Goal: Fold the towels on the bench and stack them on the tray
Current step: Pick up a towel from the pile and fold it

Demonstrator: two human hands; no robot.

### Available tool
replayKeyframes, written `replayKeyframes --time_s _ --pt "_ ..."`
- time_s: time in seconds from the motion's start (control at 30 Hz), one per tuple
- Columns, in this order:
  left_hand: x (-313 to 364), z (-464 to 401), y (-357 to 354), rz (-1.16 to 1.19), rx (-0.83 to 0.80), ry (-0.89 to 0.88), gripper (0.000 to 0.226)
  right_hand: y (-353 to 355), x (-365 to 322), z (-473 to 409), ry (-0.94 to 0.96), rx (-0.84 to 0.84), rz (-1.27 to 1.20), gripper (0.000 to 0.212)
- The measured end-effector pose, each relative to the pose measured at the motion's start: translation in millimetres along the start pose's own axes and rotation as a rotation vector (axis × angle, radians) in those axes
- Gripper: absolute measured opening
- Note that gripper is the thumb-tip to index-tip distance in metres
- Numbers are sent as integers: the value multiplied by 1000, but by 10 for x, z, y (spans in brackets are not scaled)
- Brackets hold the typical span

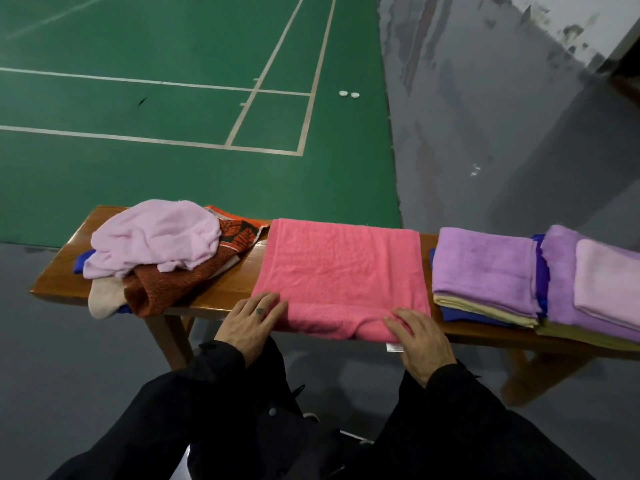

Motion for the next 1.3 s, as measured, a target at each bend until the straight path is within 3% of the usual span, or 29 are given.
replayKeyframes --time_s 0.1,0.17,0.37,0.53,0.67,0.8,0.9,1.0,1.1,1.17,1.23,1.3 --pt "-46 48 -45 -41 -48 -24 68 37 20 29 -9 -7 -4 69" --pt "-10 20 -20 -10 -57 -4 67 72 5 19 -24 18 -12 52" --pt "-13 -25 193 122 65 23 47 187 6 -73 -158 42 -69 47" --pt "5 -97 332 163 137 58 26 254 5 -174 -176 -43 -85 70" --pt "75 -79 291 102 199 6 35 359 -36 -169 -78 -64 -27 43" --pt "185 19 263 317 337 16 48 393 -37 -111 -119 -19 -74 43" --pt "249 44 423 486 456 64 36 423 -33 -86 -164 6 -116 49" --pt "259 31 622 652 568 189 33 457 -51 -119 -181 -33 -140 45" --pt "185 -10 719 851 579 369 47 480 -102 -183 -196 -142 -109 43" --pt "168 -58 771 928 583 401 51 520 -211 -188 -154 -97 -112 49" --pt "202 -98 877 999 606 393 38 574 -461 -233 -91 -2 -168 64" --pt "260 -134 998 1021 626 377 31 548 -766 -400 -113 -98 -249 94"
Point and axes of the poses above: each hand's wrist, its own z-axis away from the middle knuckle, its own y-axis out of the back of the hand, x = y × z, the point moved 3 cm from there along -z, towards the middle knuckle, and after that the axes turned 1 degree about z, right-handed, at the moved point
